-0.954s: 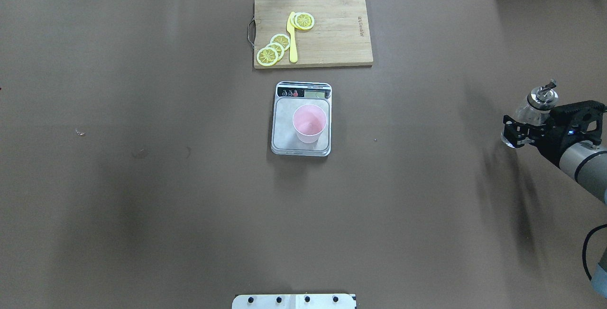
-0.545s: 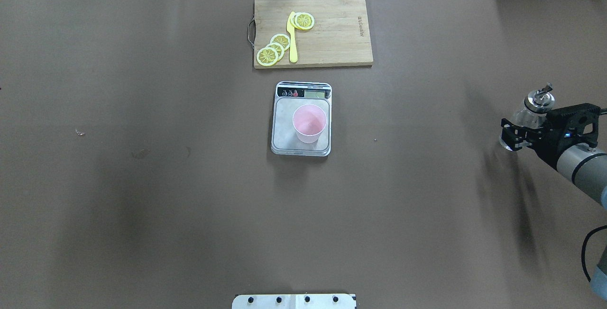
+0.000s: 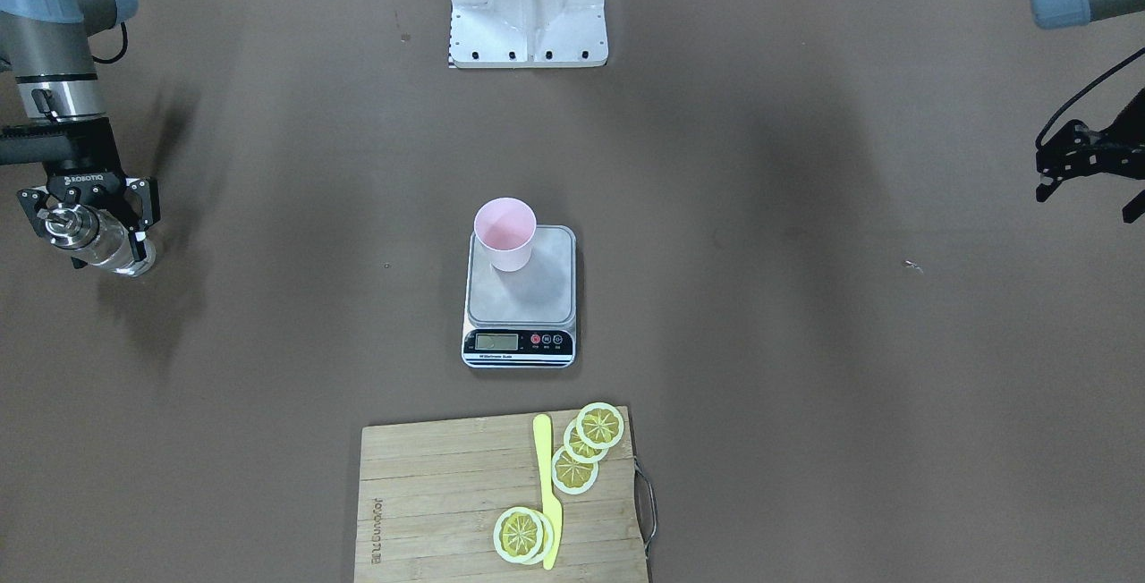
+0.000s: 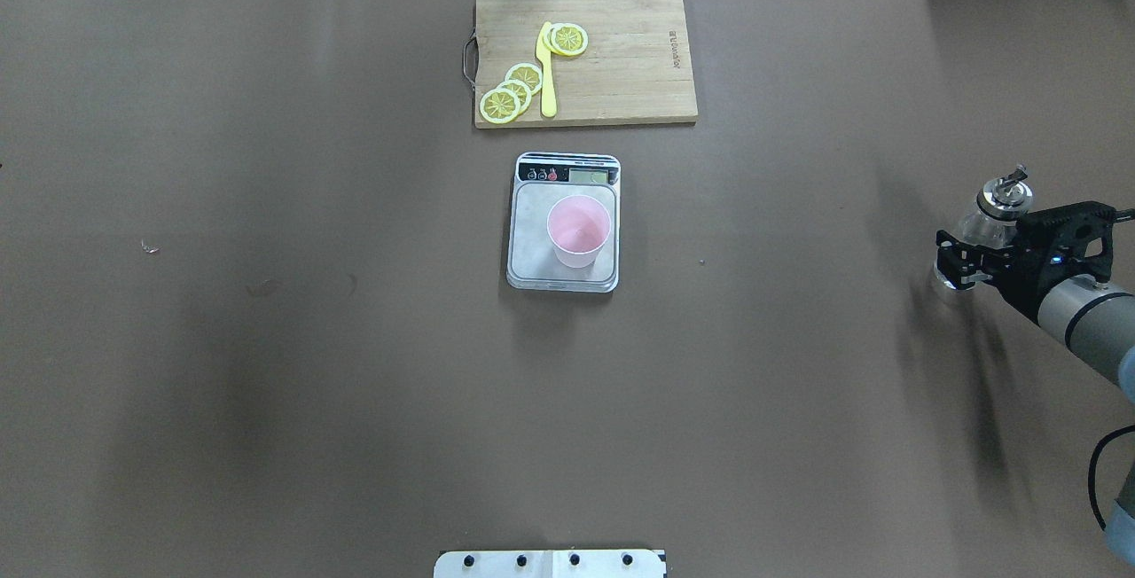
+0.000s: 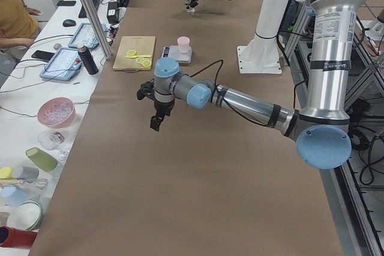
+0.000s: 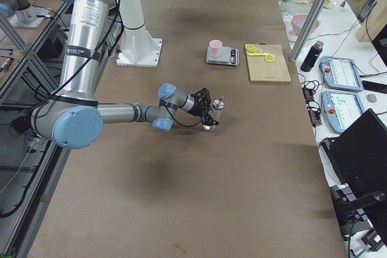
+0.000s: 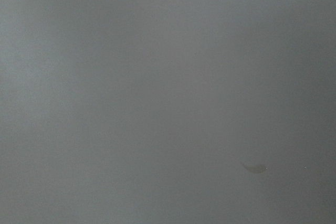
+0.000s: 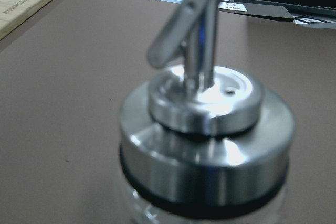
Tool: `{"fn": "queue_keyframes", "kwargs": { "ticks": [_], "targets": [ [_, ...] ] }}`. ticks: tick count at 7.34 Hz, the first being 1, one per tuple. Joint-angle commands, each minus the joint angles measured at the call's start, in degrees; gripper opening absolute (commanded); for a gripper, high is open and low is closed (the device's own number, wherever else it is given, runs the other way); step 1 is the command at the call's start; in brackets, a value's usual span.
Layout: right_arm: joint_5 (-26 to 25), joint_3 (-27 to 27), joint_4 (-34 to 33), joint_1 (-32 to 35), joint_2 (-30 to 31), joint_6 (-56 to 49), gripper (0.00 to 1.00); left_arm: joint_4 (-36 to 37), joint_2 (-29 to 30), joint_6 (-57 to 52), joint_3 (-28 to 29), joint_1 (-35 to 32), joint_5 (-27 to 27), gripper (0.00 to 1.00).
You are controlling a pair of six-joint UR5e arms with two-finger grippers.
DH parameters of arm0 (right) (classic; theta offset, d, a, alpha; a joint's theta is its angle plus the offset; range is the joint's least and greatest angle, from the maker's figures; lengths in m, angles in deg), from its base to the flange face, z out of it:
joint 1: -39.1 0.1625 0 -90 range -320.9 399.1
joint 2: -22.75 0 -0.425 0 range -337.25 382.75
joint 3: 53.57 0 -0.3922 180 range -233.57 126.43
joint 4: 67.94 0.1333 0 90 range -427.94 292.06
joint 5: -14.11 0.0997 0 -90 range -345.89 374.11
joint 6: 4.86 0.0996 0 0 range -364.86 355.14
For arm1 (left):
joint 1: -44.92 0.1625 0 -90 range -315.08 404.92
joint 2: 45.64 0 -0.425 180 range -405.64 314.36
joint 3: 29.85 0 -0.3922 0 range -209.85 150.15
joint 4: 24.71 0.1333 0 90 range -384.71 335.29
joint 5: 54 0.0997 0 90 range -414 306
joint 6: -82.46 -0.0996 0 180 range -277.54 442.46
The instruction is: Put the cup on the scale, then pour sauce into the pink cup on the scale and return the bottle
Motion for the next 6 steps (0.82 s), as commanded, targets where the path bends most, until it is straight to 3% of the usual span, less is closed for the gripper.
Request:
{"fn": "queue_keyframes", "kwargs": {
  "ticks": [1, 6],
  "targets": [
    [0.03, 0.04, 0.06, -0.13, 0.00, 0.00, 0.00, -0.01, 0.00, 0.00, 0.00, -0.03, 0.06, 0.97],
    [0.03, 0.04, 0.06, -0.31, -0.44, 0.00, 0.00, -0.01, 0.00, 0.00, -0.18, -0.03, 0.06, 0.97]
  ]
}}
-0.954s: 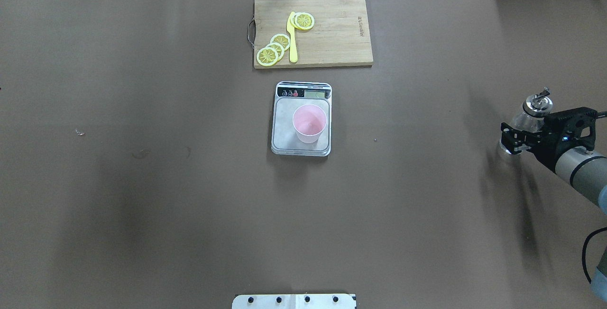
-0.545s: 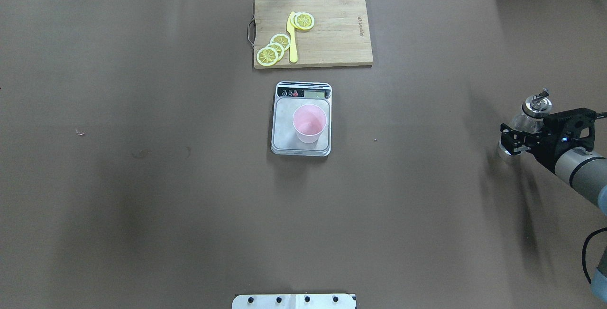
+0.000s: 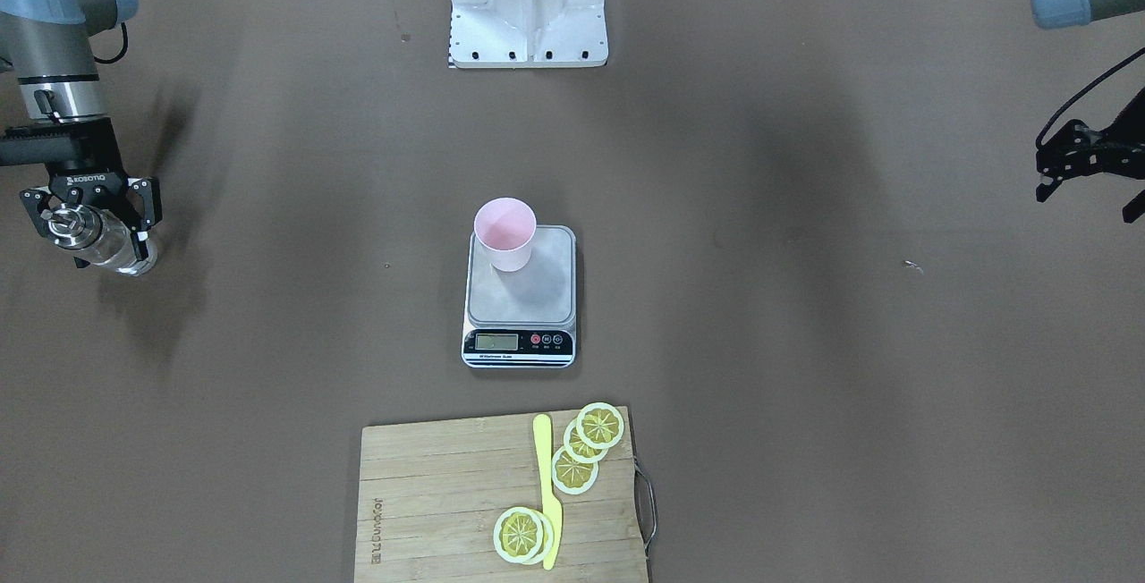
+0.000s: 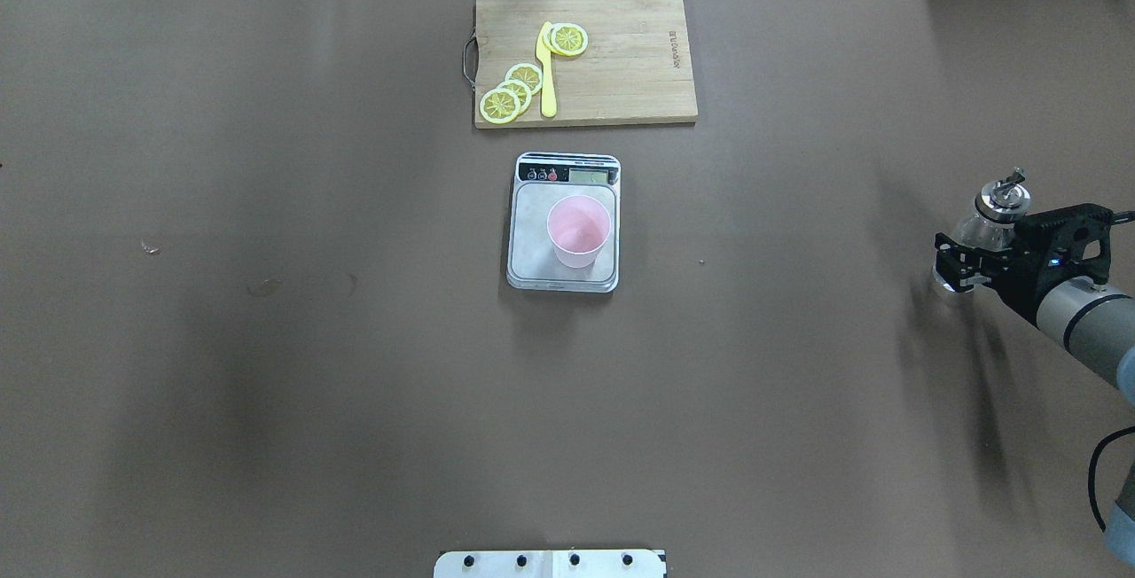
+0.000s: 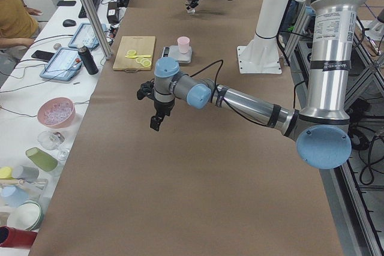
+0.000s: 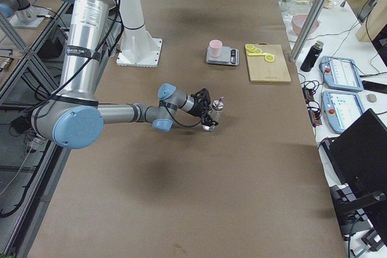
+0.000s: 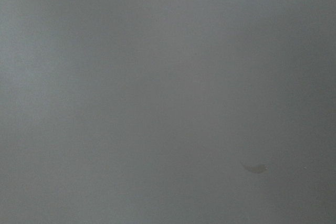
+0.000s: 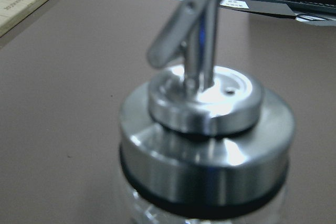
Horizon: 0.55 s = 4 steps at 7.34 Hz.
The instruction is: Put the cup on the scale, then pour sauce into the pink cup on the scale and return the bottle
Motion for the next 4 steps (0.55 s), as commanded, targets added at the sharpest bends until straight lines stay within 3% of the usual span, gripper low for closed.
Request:
{"fn": "queue_keyframes", "kwargs": {
  "ticks": [1, 4],
  "targets": [
    [-0.45, -0.22, 0.12, 0.05, -0.67, 0.09, 0.00, 0.00, 0.00, 0.00, -0.17, -0.02, 0.07, 0.97],
    [-1.86, 2.15, 4.95, -0.04, -0.58, 0.09, 0.00, 0.09, 0.00, 0.00, -0.35, -0.11, 0.07, 0.97]
  ]
}}
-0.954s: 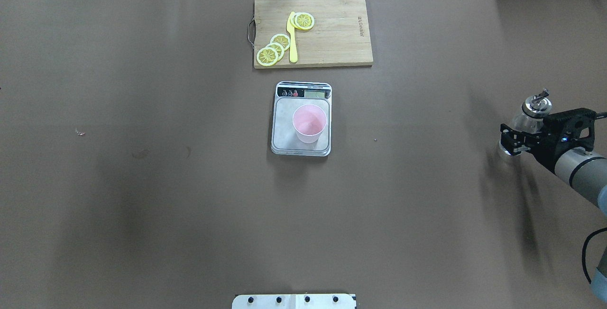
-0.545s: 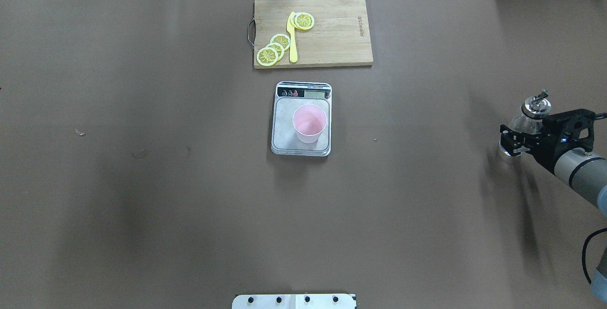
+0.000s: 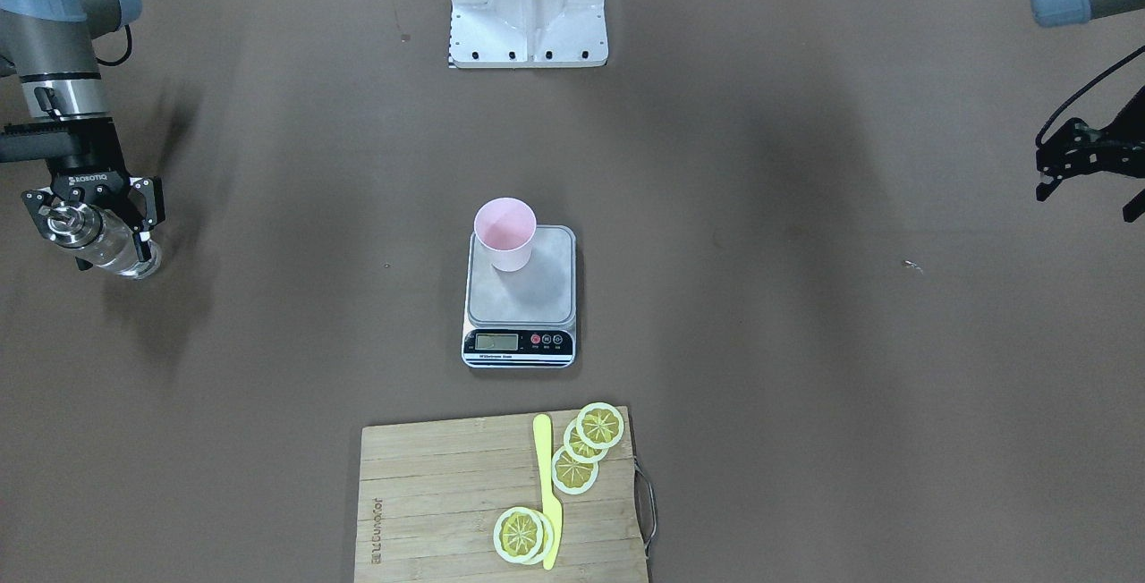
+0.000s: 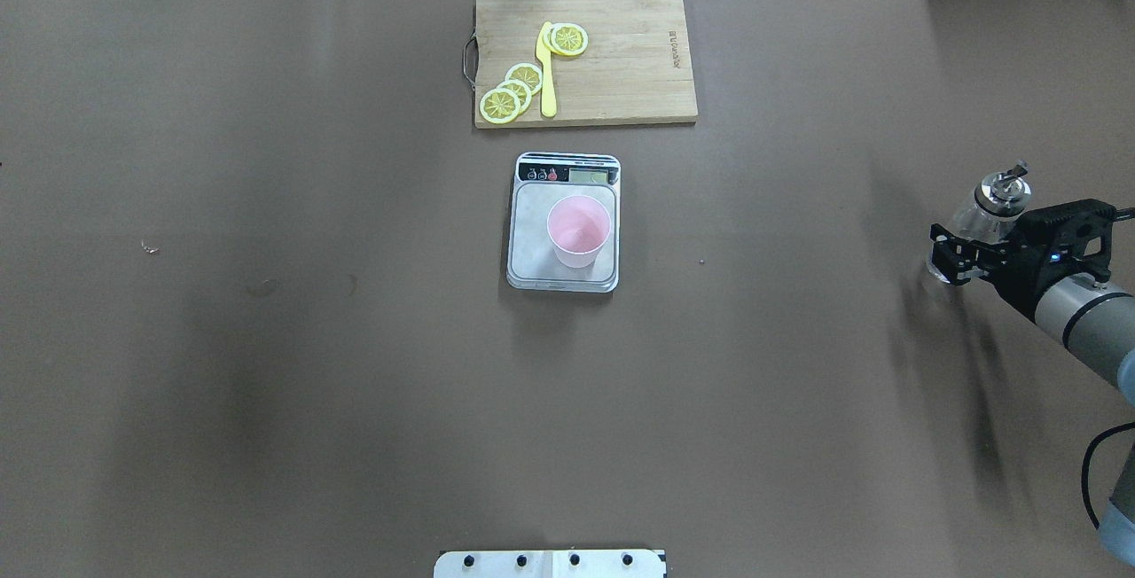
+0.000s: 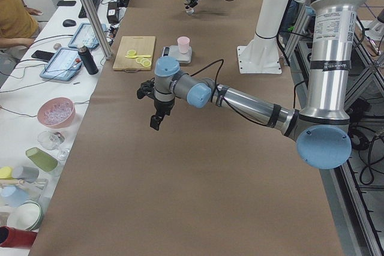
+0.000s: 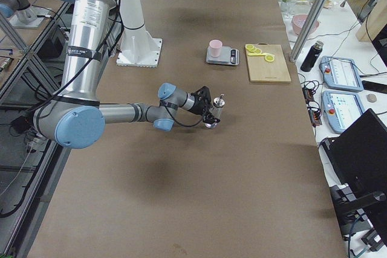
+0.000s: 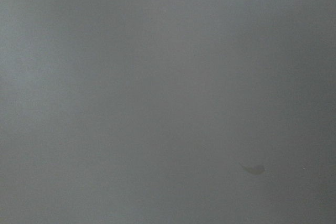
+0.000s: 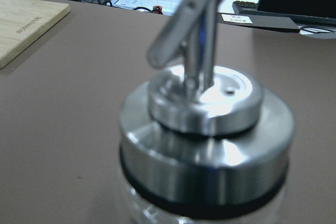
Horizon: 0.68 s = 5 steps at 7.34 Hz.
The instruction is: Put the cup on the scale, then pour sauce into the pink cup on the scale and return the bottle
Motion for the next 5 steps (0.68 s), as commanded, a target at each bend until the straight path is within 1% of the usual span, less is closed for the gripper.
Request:
{"fn": "queue_keyframes", "kwargs": {
  "ticks": [1, 5],
  "targets": [
    [-0.68, 1.13, 1.47, -0.07, 0.00, 0.00, 0.00, -0.04, 0.00, 0.00, -0.04, 0.03, 0.00, 0.97],
    [-0.95, 1.48, 1.38, -0.15, 0.00, 0.00, 0.00, 0.05, 0.00, 0.00, -0.04, 0.03, 0.00, 0.97]
  ]
}}
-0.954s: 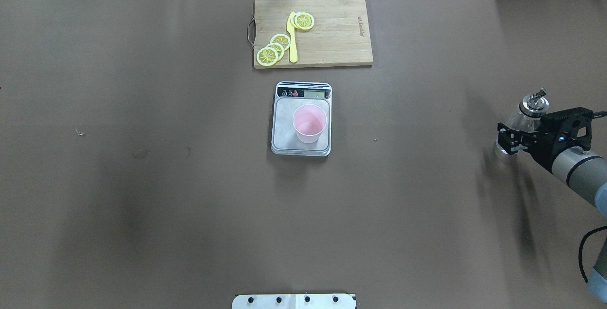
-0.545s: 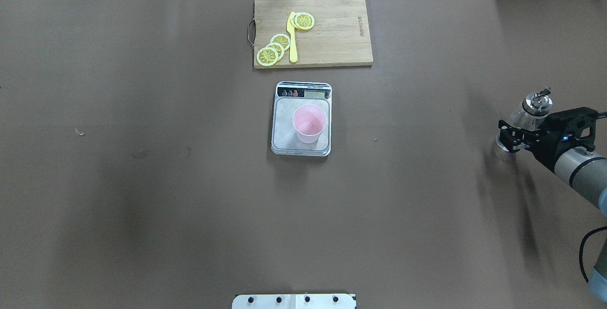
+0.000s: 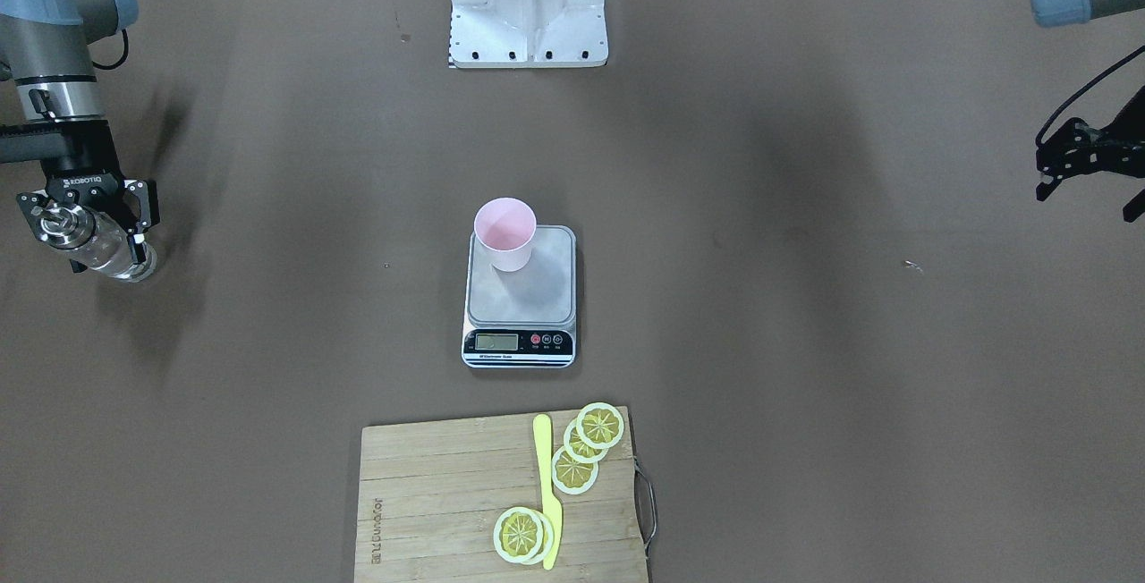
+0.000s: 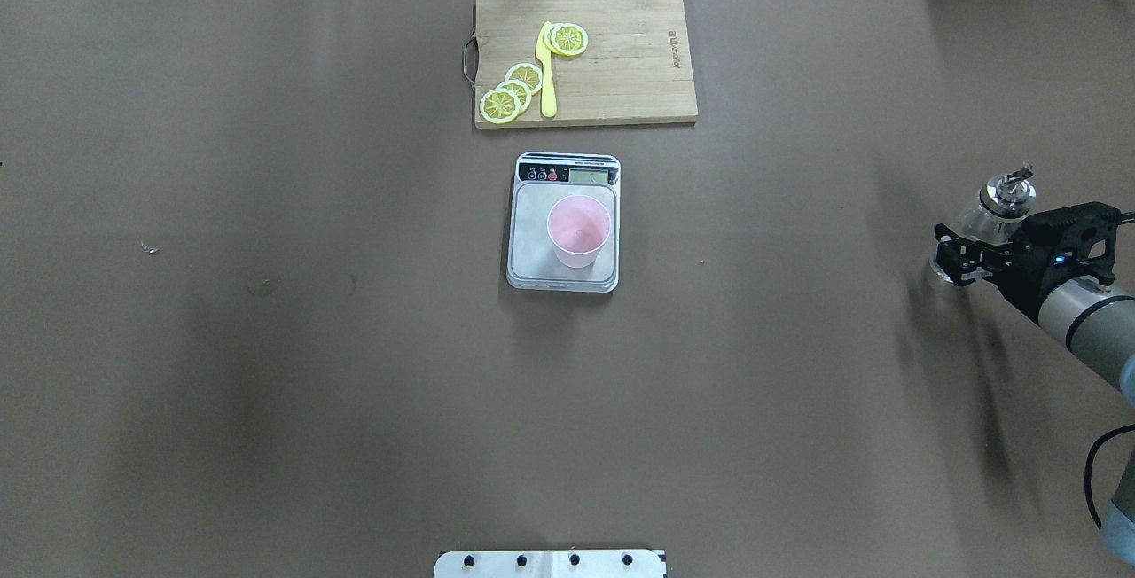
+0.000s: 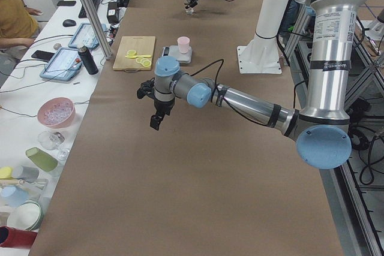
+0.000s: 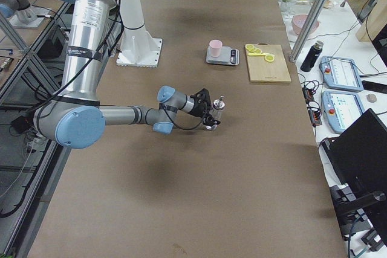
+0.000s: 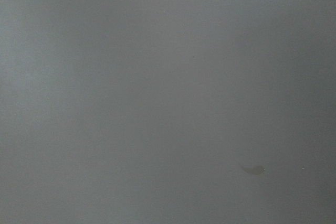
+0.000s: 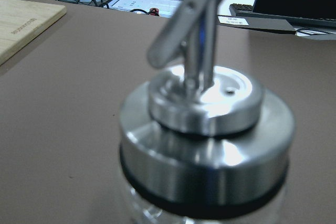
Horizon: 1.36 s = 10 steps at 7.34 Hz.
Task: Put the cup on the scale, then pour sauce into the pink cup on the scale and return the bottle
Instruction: 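Set the glass dispenser down and open the right gripper around its spout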
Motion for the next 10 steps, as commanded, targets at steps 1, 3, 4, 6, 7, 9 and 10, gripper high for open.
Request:
{"fn": "queue_keyframes", "kwargs": {
  "ticks": [1, 3, 4, 6, 7, 9, 10],
  "targets": [
    [-0.09, 0.18, 0.00, -0.12, 0.03, -0.09, 0.15, 0.01, 0.00, 0.00, 0.00, 0.00, 0.00, 0.97],
    [-0.18, 0.27, -0.08, -0.12, 0.03, -0.78, 0.71, 0.01, 0.00, 0.00, 0.00, -0.09, 0.00, 0.97],
    [-0.09, 0.18, -0.08, -0.12, 0.03, -0.88, 0.96, 0.01, 0.00, 0.00, 0.00, -0.09, 0.00, 0.97],
    [0.17, 0.01, 0.00, -0.03, 0.03, -0.97, 0.99, 0.01, 0.00, 0.00, 0.00, 0.00, 0.00, 0.97],
    [0.35, -0.08, 0.09, -0.03, 0.11, -0.97, 0.99, 0.01, 0.00, 0.00, 0.00, -0.09, 0.00, 0.97],
    [0.52, -0.34, 1.14, 0.14, 0.90, -0.97, 1.00, 0.01, 0.00, 0.00, 0.09, -0.09, 0.00, 0.97],
    [1.66, 0.27, 4.10, 0.14, 2.12, -0.97, 1.00, 0.01, 0.00, 0.00, 0.00, -0.09, 0.00, 0.97]
  ]
}}
